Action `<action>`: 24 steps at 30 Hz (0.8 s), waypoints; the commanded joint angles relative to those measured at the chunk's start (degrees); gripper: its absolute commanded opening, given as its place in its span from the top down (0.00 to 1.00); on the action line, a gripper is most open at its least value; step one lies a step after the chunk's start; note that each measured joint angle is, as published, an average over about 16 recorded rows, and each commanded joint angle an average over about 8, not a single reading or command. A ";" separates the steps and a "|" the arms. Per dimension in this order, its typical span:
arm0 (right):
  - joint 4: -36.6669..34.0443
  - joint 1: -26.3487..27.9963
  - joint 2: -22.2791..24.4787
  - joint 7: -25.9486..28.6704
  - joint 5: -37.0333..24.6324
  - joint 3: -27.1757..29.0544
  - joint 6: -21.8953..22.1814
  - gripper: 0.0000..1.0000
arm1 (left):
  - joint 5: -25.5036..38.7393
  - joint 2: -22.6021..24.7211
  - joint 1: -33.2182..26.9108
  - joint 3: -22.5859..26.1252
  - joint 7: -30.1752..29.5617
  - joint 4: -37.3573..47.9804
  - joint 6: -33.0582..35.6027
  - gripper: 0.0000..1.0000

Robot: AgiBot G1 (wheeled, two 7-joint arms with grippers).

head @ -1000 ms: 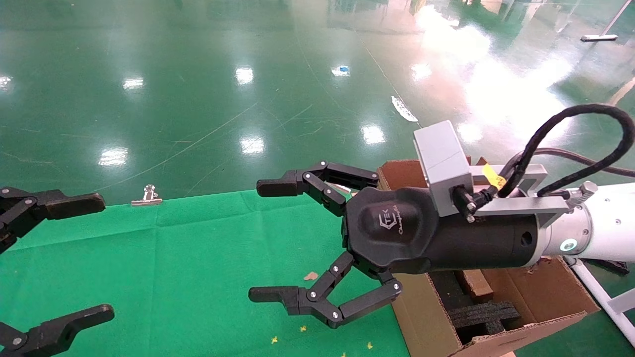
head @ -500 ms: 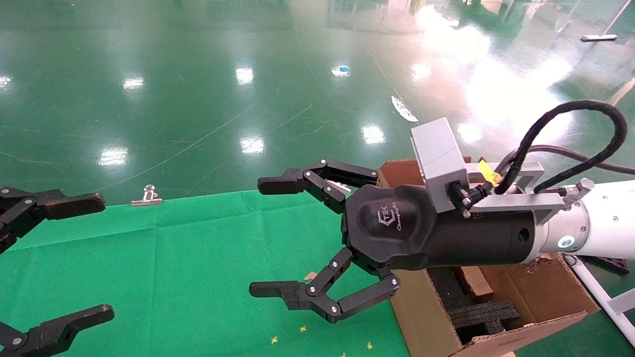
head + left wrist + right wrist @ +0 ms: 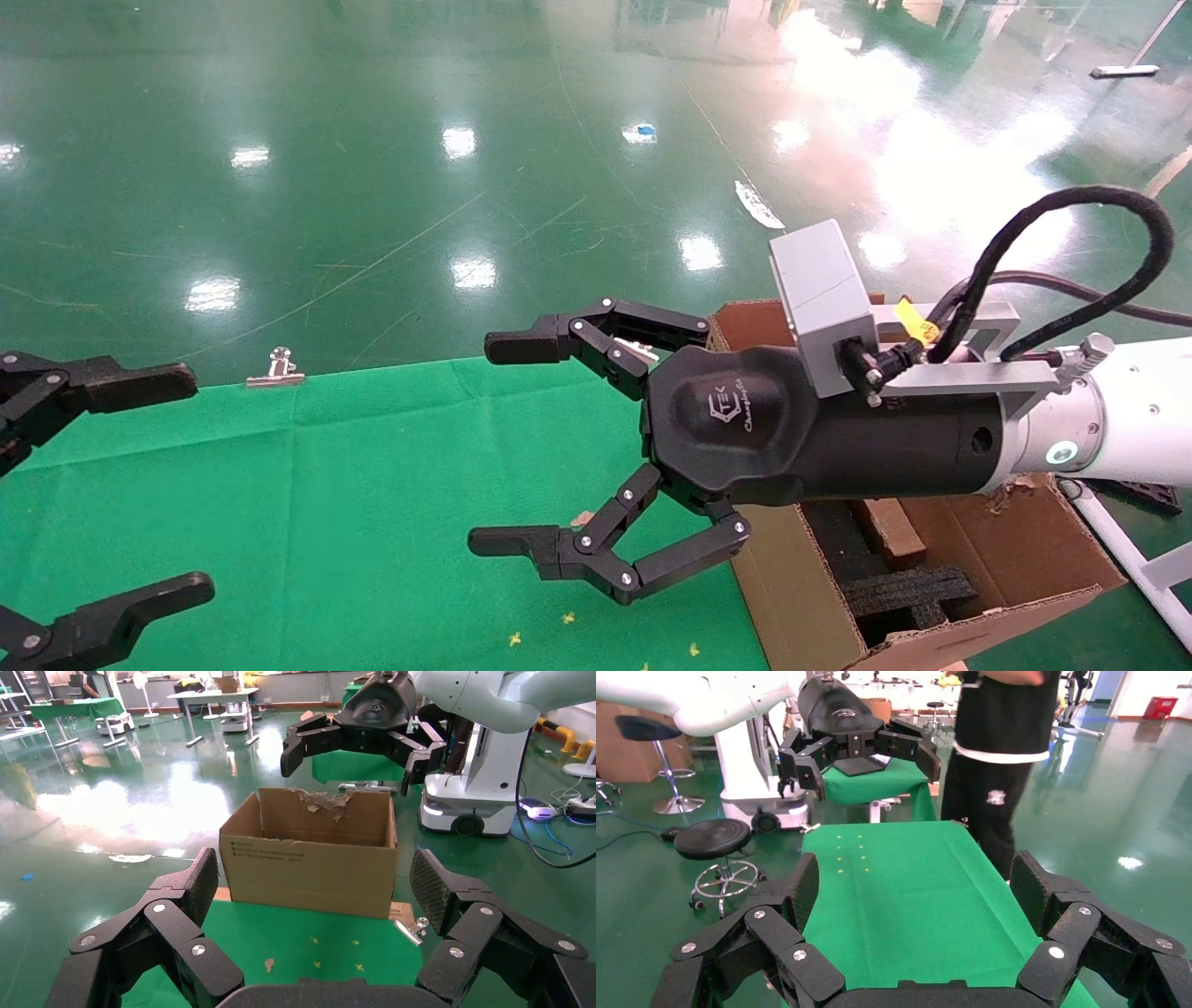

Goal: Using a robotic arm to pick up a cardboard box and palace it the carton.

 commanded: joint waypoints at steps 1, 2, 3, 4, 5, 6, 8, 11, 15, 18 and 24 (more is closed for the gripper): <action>-0.02 0.02 0.00 0.01 -0.01 -0.02 0.01 0.00 | 0.00 0.00 0.00 0.00 0.00 0.00 0.00 0.00; -0.02 0.03 0.00 0.01 -0.01 -0.03 0.01 0.00 | 0.00 0.00 0.00 0.00 0.00 0.00 0.00 0.00; -0.02 0.03 0.00 0.01 -0.02 -0.03 0.01 0.00 | 0.00 0.00 0.00 0.00 0.00 0.00 0.00 0.00; -0.03 0.04 0.00 0.01 -0.02 -0.04 0.01 0.00 | 0.00 0.00 0.00 0.00 0.00 0.00 0.00 0.00; -0.03 0.04 0.00 0.01 -0.02 -0.04 0.02 0.00 | 0.00 0.00 0.00 0.00 0.00 0.00 0.00 0.00; -0.04 0.04 0.00 0.01 -0.02 -0.04 0.02 0.00 | 0.00 0.00 0.00 0.00 0.00 0.00 0.00 0.00; -0.04 0.05 0.00 0.01 -0.03 -0.05 0.03 0.00 | 0.00 0.00 0.00 0.00 0.00 0.00 0.00 0.00; -0.06 0.06 0.00 0.02 -0.04 -0.07 0.03 0.00 | 0.00 0.00 0.00 0.00 0.00 0.00 0.00 0.00; -0.07 0.07 0.00 0.02 -0.05 -0.09 0.04 0.00 | 0.00 0.00 0.00 0.00 0.00 0.00 0.00 0.00; -0.09 0.08 0.00 0.02 -0.05 -0.10 0.04 0.00 | 0.00 0.00 0.00 0.00 0.00 0.00 0.00 0.00; -0.10 0.10 0.00 0.02 -0.06 -0.12 0.04 0.00 | 0.00 0.00 0.00 0.00 0.00 0.00 0.00 0.00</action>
